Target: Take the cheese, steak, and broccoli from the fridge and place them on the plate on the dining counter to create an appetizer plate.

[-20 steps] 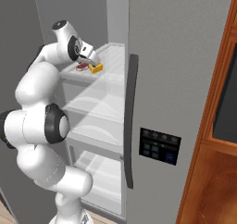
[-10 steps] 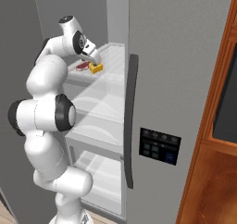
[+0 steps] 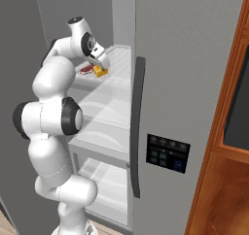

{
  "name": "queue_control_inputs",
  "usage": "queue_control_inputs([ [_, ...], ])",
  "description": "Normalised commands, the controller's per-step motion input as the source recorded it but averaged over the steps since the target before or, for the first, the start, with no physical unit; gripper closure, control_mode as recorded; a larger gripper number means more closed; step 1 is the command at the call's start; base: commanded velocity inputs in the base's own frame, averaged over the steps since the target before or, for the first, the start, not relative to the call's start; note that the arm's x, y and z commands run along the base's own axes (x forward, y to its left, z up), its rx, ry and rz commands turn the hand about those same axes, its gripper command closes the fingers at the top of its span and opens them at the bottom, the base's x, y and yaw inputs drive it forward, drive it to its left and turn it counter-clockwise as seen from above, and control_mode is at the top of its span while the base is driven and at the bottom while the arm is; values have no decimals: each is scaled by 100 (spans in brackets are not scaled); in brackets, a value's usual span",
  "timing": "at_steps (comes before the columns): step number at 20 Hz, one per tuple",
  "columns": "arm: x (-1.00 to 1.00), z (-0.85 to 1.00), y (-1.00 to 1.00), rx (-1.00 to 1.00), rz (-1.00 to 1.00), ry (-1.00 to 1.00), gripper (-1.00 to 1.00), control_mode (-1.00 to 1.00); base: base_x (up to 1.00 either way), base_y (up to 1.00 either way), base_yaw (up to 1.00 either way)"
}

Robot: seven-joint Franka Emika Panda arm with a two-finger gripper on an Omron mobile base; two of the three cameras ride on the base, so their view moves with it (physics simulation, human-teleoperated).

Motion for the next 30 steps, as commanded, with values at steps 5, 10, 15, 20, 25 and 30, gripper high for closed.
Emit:
queue_control_inputs([
  [5,5,-2,-1,1,-1,0,-100,-100,0,0,0],
  [10,4,-7,0,4,0,0,-100,-100,0,0,0],
  [15,7,-21,0,4,0,0,-100,-100,0,0,0],
  [20,8,-18,0,1,0,0,-100,-100,0,0,0],
  [25,11,-18,0,0,0,0,100,-100,0,0,0],
  [30,9,-14,0,0,0,0,100,-100,0,0,0],
])
